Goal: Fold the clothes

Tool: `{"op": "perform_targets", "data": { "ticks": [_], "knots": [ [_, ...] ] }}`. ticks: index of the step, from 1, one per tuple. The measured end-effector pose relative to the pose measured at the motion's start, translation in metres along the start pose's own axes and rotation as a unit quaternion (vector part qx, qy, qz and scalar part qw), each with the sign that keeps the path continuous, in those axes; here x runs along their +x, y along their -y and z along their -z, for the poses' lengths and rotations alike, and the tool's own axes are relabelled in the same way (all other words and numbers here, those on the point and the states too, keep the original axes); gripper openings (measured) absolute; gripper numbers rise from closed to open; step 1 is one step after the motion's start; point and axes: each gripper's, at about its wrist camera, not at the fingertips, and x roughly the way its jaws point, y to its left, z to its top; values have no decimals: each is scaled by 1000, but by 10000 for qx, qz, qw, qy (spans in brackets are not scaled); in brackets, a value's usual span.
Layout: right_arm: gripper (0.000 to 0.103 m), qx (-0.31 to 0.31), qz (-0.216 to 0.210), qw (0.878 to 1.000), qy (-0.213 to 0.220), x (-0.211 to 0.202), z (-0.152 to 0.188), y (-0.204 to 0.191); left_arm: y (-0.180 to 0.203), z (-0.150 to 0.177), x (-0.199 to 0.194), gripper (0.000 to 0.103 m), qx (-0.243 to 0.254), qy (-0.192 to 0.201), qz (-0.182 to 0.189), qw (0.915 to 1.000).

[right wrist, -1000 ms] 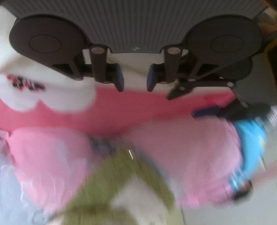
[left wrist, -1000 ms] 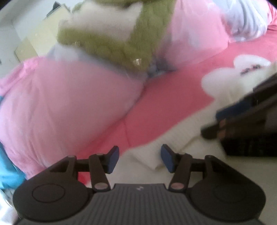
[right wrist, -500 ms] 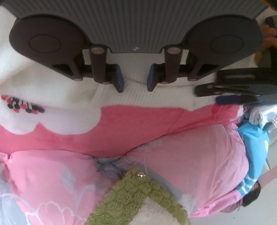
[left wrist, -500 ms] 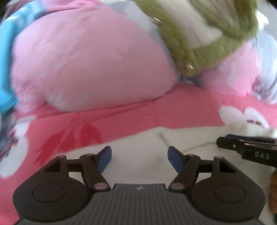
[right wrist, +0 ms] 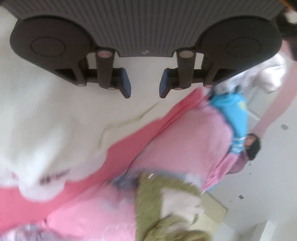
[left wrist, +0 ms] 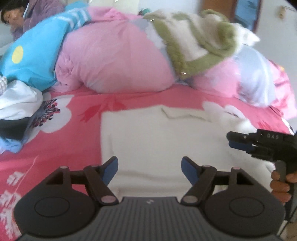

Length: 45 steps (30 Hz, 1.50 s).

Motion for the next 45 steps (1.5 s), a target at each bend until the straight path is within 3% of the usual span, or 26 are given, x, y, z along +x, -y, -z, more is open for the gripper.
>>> {"op": "perform_targets", "data": {
  "ticks": [4,9,11,14,17,22,26,30,35,42,45],
  "knots": [
    [43,-1031,624,9926,-130,-37,50,-57,21,48,-25,83,435,192,-91,9988],
    [52,-2440,1595,9566,16,-69,134,-95,44,116,-30,83,996,175,-279,9945],
    [53,-2611,1766,9490,99,-81,163,-94,49,141,-31,83,1066,182,-382,9934],
    [58,-2720,1952,9417,336,-101,205,-92,44,166,-43,89,669,481,-391,9958],
    [65,-2708,2026,9387,672,-122,236,-91,36,177,-51,94,296,552,-345,9974],
    [79,-2904,2039,9300,964,-153,280,-93,31,191,-62,95,222,718,-316,9967],
    [82,-3006,2048,9258,1024,-169,296,-96,27,203,-72,95,150,861,-274,9958],
    [82,-2913,1994,9302,1001,-181,302,-95,27,213,-79,95,234,924,-301,9950],
    [82,-2799,2011,9336,976,-191,301,-98,25,220,-92,95,117,989,-319,9945],
    [81,-2185,2151,9422,1350,-216,284,-77,22,227,-104,94,51,1089,-396,9932],
    [69,-1747,2181,9512,1311,-226,280,-60,23,228,-104,94,80,1071,-454,9932]
  ]
}}
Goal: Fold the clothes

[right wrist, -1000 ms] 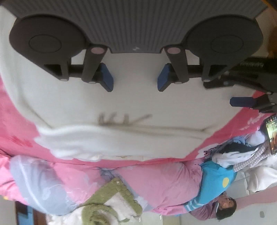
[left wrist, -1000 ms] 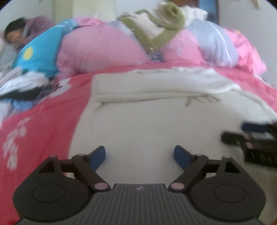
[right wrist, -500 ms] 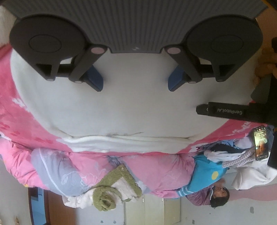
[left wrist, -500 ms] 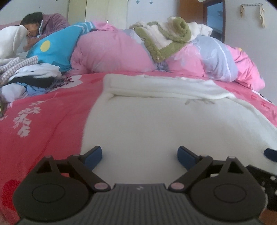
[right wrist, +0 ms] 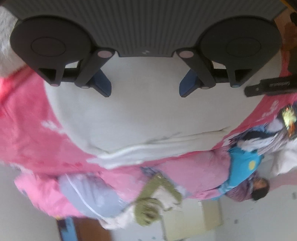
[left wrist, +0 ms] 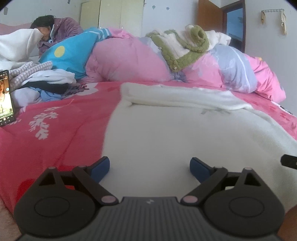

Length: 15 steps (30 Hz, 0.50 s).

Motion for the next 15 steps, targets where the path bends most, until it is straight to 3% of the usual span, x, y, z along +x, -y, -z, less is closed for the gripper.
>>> {"op": "perform_targets", "data": {
  "ticks": [3,7,12,15],
  "knots": [
    [56,197,34,9998,-16,-6,3,14,1,1,0,94,10,-18,-33,10000],
    [47,284,332,9990,-25,-15,4,28,2,3,0,95,-2,-6,-25,10000],
    [28,681,660,9955,-19,-34,2,60,0,6,0,95,-38,23,15,10000],
    [30,866,1283,9879,26,-49,-2,78,0,6,0,95,-11,28,7,10000]
  ]
}}
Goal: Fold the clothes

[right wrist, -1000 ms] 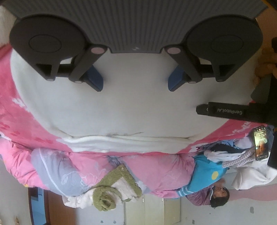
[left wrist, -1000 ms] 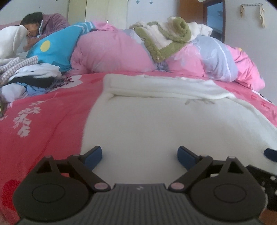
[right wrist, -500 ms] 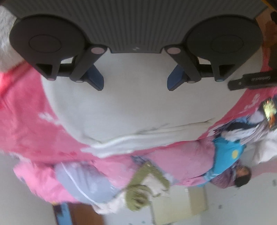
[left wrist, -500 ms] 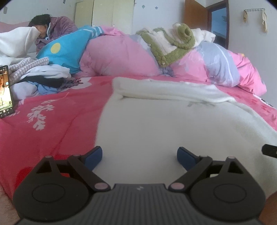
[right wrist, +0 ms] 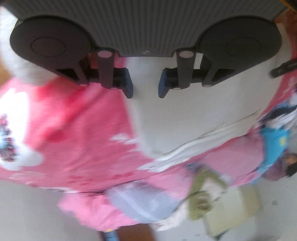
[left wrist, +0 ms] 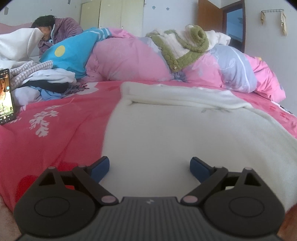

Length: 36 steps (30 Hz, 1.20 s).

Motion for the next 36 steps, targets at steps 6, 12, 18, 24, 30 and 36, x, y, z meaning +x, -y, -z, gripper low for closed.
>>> {"op": "perform_targets", "data": {
  "ticks": [6,12,18,24,30,36],
  "knots": [
    [30,688,-173,9974,98,-7,-15,23,3,1,0,95,46,24,-29,10000],
    [30,-46,-603,9980,184,20,-36,-18,2,2,0,95,77,37,-10,10000],
    [44,170,-770,9965,-283,68,-73,-9,2,2,4,99,93,54,-26,9999],
    [4,309,-1070,9912,-710,85,-64,-1,-1,3,8,103,39,47,-23,10000],
    [4,-247,-502,9976,-407,82,-61,-6,-4,3,10,103,7,42,2,10000],
    [9,292,-1013,9917,-737,74,-55,16,-4,4,10,103,-9,53,-6,10000]
  ]
}}
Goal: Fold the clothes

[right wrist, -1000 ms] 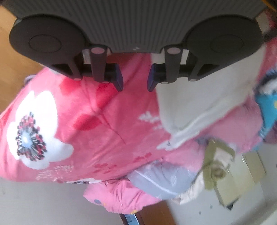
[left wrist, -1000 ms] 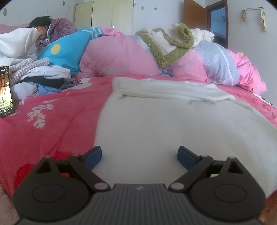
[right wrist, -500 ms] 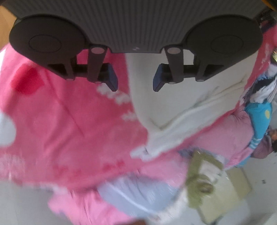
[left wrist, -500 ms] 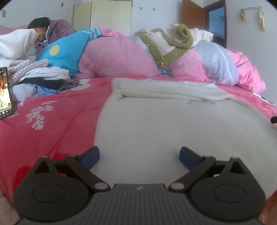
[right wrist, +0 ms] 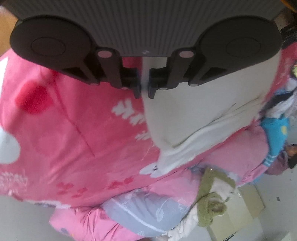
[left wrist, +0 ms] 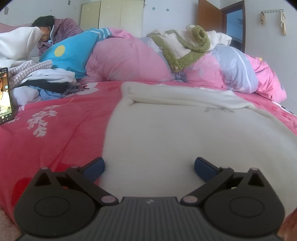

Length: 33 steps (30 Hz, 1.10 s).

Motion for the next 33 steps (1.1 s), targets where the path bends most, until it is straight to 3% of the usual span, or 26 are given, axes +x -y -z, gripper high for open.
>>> {"op": "perform_targets", "data": {
  "ticks": [7,11,15,17,19,21,25,28,29,33],
  "knots": [
    [11,384,-538,9964,-522,-26,24,11,0,0,-1,103,-23,-10,3,10000],
    [13,353,-520,9949,-786,-35,34,9,-2,0,-2,103,-89,-42,13,10000],
    [23,227,-443,9934,-1036,-39,43,6,-3,1,-3,103,-140,-70,19,9999],
    [24,154,-362,9934,-1075,-39,48,5,-5,1,-3,103,-178,-85,32,9998],
    [23,136,-336,9938,-1047,-38,51,6,-6,1,-3,103,-201,-94,44,9997],
    [6,64,-285,9954,-916,-42,52,4,-6,2,-4,103,-211,-97,48,9997],
    [3,-308,160,9977,-587,-52,54,-4,-6,2,-4,103,-230,-101,58,9997],
    [1,-1177,1471,9798,-678,-42,61,-11,-7,2,-3,103,-231,-102,71,9997],
    [2,-1313,1701,9744,-665,-42,62,-11,-7,3,-3,103,-232,-101,75,9997],
    [3,-959,962,9907,-118,-67,51,-13,-11,3,-4,103,-225,-96,85,9997]
  ]
}}
